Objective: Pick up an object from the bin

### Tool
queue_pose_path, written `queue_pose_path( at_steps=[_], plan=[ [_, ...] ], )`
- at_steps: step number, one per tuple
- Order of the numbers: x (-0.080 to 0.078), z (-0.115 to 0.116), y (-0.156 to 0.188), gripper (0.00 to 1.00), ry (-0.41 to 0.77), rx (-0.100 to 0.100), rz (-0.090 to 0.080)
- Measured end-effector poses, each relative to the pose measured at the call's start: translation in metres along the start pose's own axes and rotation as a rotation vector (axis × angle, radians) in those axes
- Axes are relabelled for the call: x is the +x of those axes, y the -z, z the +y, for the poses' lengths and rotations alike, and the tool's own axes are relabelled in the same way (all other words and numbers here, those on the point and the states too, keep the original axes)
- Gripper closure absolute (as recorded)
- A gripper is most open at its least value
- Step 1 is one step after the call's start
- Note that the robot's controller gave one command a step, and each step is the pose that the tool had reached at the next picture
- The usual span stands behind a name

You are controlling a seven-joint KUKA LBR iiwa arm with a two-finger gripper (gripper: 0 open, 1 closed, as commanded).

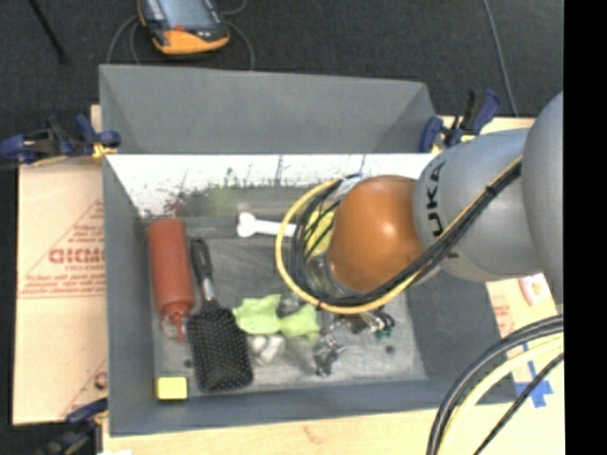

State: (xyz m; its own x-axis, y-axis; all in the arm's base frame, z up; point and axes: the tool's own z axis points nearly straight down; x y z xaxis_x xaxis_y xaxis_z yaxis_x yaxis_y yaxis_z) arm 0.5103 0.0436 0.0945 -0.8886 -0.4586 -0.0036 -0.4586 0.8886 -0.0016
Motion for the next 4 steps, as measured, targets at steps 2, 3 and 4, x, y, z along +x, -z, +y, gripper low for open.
queue_pose_path(
  at_steps=[2, 3, 4],
  plan=[
    [-0.024, 0.023, -0.02, 1.0, -0.022, -0.001, -0.002],
    [-0.026, 0.029, 0.09, 1.0, -0.027, 0.0, 0.001],
    [-0.026, 0.029, 0.09, 1.0, -0.027, 0.0, 0.001]
  ],
)
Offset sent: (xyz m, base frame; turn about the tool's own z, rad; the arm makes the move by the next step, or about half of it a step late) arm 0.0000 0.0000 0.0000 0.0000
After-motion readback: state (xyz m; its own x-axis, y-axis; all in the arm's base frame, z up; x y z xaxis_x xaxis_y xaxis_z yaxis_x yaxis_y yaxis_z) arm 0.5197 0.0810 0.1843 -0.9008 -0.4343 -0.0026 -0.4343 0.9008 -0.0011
